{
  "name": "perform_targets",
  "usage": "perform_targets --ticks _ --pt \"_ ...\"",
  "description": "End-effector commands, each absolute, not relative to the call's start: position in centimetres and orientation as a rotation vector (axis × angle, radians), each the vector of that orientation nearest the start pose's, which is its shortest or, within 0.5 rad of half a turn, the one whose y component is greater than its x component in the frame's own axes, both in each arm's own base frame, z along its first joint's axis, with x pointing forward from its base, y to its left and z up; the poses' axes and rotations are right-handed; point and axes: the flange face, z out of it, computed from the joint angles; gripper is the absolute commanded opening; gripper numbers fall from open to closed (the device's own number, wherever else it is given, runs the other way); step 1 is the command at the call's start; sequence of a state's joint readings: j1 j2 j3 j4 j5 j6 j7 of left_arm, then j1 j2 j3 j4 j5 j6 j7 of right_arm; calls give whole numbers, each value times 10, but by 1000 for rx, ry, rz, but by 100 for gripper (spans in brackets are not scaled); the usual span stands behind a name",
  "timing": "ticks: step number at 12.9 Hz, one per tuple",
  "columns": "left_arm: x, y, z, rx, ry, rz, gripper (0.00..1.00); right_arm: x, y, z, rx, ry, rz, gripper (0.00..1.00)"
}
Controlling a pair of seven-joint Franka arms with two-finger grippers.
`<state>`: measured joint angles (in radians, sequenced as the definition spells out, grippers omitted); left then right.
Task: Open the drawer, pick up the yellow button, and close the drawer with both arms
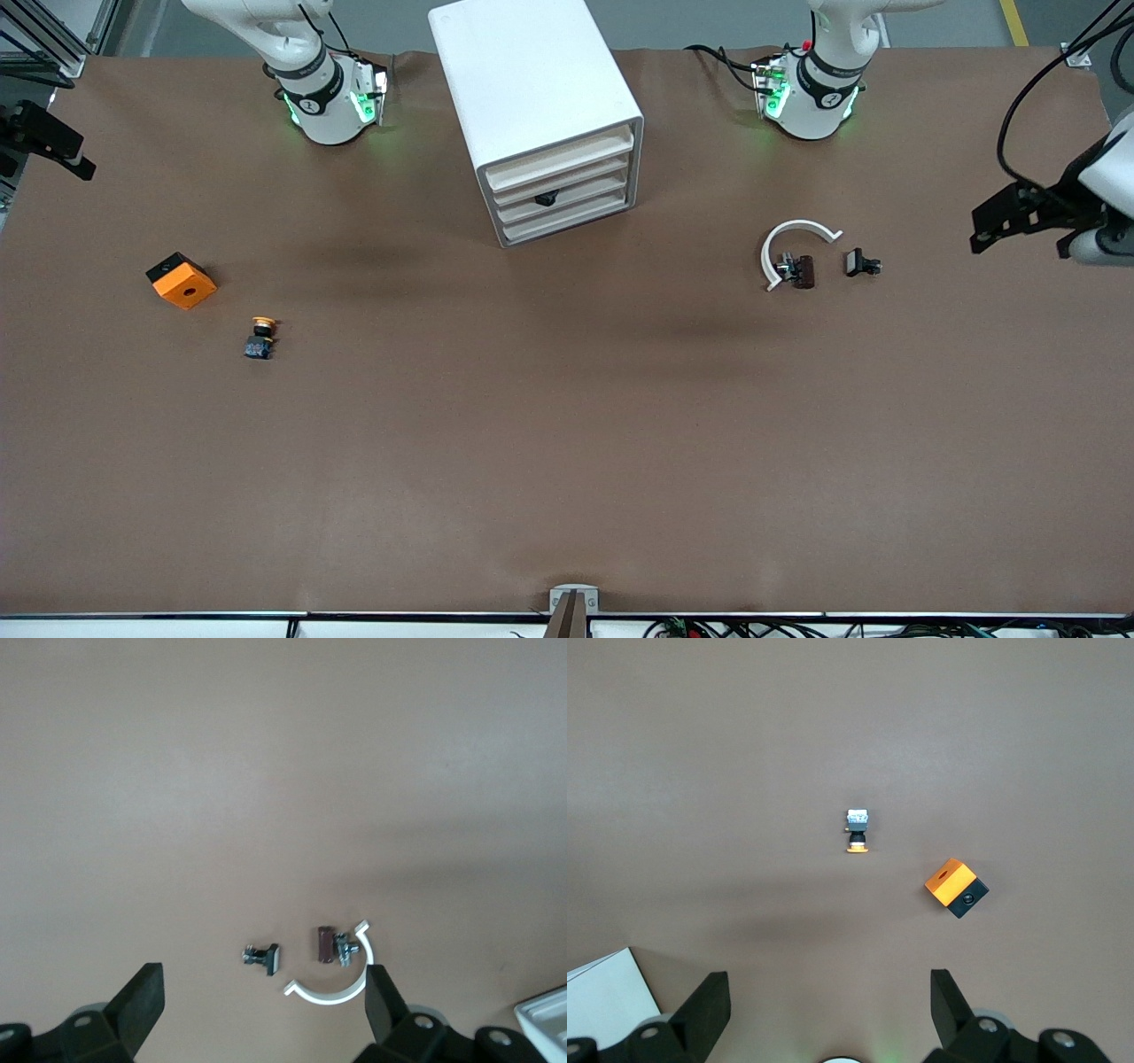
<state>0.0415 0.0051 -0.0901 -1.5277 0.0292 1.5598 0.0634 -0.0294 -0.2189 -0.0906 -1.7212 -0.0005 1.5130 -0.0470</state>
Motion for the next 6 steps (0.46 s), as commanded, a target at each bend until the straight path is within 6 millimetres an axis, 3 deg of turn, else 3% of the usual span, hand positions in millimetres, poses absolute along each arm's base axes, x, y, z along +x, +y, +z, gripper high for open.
perform_targets --ticks 1,3,6 --pt "527 -20 642 -3089 215 -34 100 476 -63 665 -3106 167 -9 100" --pt "517 -23 645 -3086 222 -41 100 476 -62 666 -3108 168 -14 100" --pt "517 -24 646 -3084 223 -36 100 476 -61 666 -3109 151 -11 100"
